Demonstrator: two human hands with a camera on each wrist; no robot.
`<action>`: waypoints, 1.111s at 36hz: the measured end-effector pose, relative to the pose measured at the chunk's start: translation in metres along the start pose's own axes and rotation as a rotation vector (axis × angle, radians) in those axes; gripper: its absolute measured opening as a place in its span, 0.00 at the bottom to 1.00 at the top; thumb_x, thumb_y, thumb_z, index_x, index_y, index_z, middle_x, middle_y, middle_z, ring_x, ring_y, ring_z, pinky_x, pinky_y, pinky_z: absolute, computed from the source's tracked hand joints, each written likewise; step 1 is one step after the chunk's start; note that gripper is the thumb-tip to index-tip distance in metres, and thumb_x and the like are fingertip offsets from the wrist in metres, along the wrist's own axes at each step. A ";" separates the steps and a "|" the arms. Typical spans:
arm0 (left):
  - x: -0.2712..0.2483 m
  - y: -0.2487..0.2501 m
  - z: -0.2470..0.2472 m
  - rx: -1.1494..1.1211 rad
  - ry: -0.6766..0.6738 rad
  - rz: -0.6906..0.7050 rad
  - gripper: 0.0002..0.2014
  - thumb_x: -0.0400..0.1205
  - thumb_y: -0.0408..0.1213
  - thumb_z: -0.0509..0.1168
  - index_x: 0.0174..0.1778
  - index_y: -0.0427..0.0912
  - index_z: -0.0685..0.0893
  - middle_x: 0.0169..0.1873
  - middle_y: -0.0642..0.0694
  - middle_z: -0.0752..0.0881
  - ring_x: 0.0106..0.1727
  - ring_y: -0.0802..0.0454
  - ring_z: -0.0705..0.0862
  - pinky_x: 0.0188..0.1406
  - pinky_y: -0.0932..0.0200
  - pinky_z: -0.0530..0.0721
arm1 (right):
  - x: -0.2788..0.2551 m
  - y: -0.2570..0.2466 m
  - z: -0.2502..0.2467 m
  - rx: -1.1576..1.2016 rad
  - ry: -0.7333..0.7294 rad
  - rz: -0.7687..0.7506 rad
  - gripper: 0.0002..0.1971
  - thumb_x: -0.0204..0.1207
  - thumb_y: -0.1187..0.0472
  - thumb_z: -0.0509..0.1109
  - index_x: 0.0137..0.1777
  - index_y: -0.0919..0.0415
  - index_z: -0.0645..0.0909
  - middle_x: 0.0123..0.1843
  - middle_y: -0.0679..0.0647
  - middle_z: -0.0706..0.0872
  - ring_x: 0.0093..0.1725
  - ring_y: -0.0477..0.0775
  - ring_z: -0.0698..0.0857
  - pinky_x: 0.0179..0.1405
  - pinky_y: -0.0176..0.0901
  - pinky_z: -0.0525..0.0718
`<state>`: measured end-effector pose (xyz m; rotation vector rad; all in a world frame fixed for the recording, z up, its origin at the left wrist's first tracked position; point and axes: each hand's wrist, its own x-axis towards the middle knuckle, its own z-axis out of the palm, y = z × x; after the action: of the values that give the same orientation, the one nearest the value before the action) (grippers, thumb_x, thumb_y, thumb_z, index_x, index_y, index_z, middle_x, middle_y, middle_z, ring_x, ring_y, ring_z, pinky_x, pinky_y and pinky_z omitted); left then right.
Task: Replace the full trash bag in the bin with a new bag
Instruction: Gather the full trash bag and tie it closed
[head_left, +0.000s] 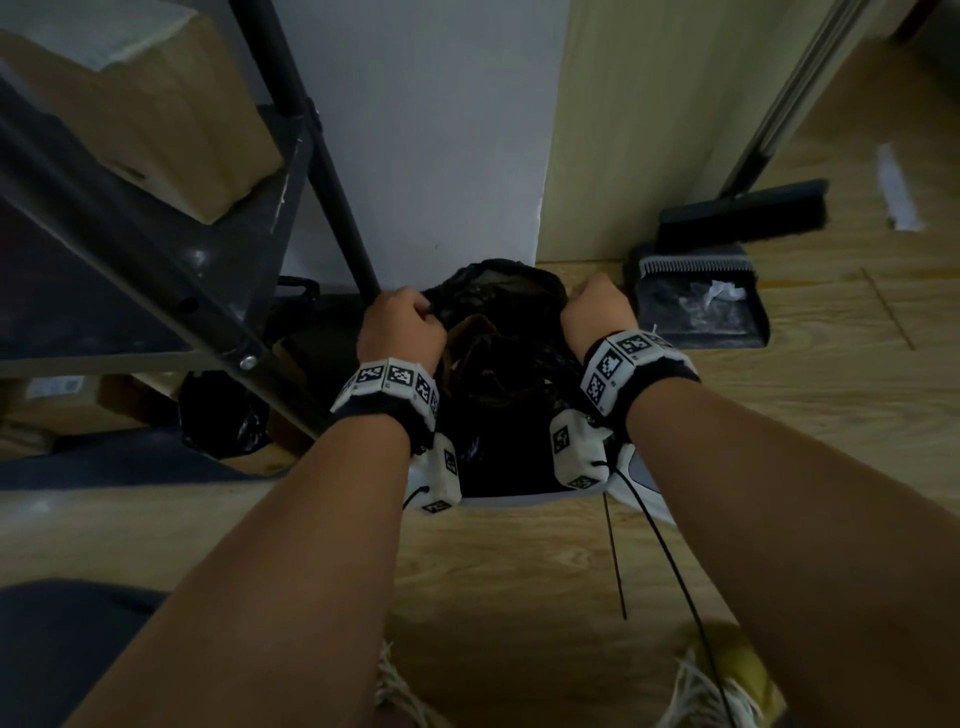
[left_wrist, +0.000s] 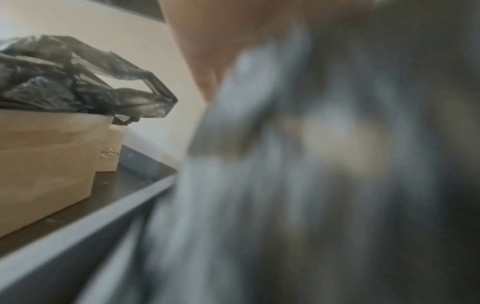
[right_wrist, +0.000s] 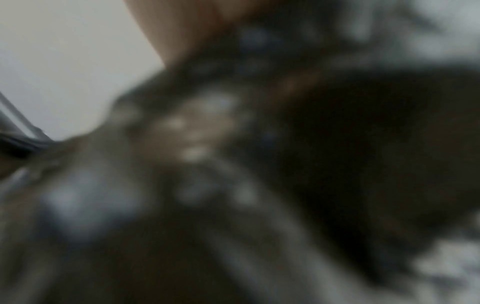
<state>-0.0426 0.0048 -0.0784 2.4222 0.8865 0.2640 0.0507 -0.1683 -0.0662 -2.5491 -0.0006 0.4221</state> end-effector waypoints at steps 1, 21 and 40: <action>-0.002 0.003 -0.003 -0.038 -0.012 -0.003 0.10 0.79 0.33 0.62 0.53 0.40 0.86 0.56 0.40 0.86 0.58 0.41 0.84 0.54 0.56 0.80 | -0.004 -0.001 -0.002 0.011 0.010 -0.012 0.13 0.84 0.65 0.57 0.63 0.71 0.74 0.64 0.69 0.82 0.63 0.66 0.82 0.59 0.50 0.79; -0.098 -0.042 -0.010 0.259 -0.213 -0.098 0.13 0.83 0.30 0.59 0.62 0.31 0.78 0.62 0.32 0.81 0.61 0.36 0.82 0.56 0.49 0.80 | -0.090 0.047 -0.003 0.011 0.113 -0.134 0.16 0.77 0.64 0.61 0.64 0.60 0.78 0.65 0.62 0.78 0.62 0.65 0.80 0.63 0.52 0.80; -0.166 -0.019 0.000 0.276 -0.277 -0.104 0.09 0.84 0.29 0.59 0.50 0.28 0.84 0.53 0.32 0.87 0.55 0.35 0.86 0.47 0.49 0.82 | -0.140 0.097 0.022 0.031 0.259 0.215 0.22 0.83 0.62 0.56 0.75 0.68 0.67 0.73 0.66 0.74 0.72 0.67 0.75 0.68 0.61 0.75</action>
<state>-0.1803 -0.0900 -0.0884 2.5667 0.9676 -0.2437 -0.0975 -0.2516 -0.0930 -2.5641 0.3754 0.1677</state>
